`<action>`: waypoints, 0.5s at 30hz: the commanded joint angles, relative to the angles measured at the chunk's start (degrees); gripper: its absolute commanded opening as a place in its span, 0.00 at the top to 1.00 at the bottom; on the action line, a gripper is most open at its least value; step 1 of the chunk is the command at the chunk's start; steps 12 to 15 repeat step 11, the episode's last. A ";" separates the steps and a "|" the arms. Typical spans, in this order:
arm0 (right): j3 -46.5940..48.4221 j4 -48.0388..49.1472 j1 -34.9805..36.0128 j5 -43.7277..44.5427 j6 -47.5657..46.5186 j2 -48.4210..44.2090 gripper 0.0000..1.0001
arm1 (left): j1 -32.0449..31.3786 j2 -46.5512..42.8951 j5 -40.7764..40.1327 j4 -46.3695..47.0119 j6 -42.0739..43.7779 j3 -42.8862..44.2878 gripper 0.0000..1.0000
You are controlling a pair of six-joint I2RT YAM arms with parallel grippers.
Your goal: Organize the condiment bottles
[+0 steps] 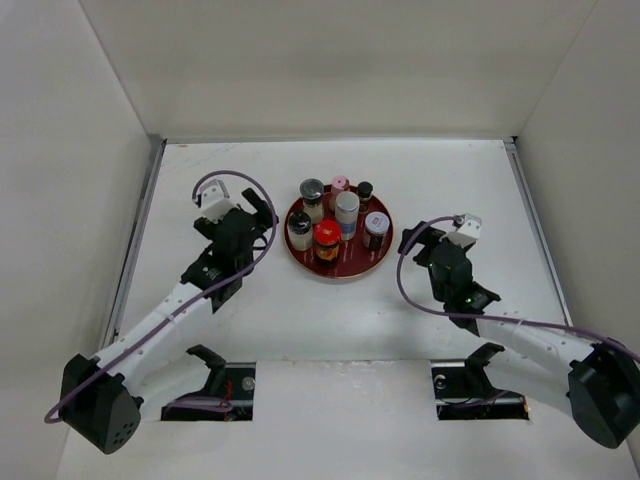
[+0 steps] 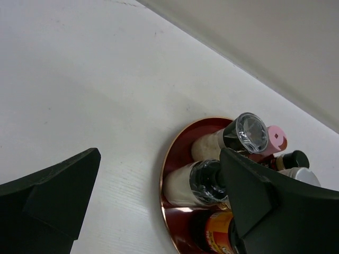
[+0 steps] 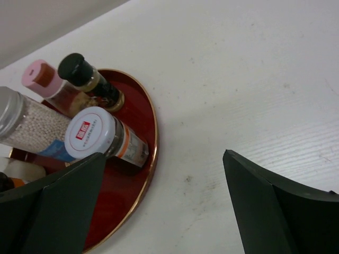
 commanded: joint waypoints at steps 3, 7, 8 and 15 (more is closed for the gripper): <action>-0.25 6.18 0.61 1.19 0.48 -1.36 0.00 | -1.93 1.73 3.75 -11.23 -0.46 7.19 0.00; -0.16 6.18 0.78 2.07 0.57 -0.66 0.00 | -3.86 1.56 4.63 -12.82 -0.55 9.04 0.00; -0.07 6.26 0.78 2.16 0.49 -0.39 0.00 | -5.00 1.47 4.37 -13.60 -0.55 9.66 0.00; 0.19 6.26 0.96 2.16 0.31 0.22 0.00 | -7.29 0.60 2.35 -14.84 -0.46 10.36 0.00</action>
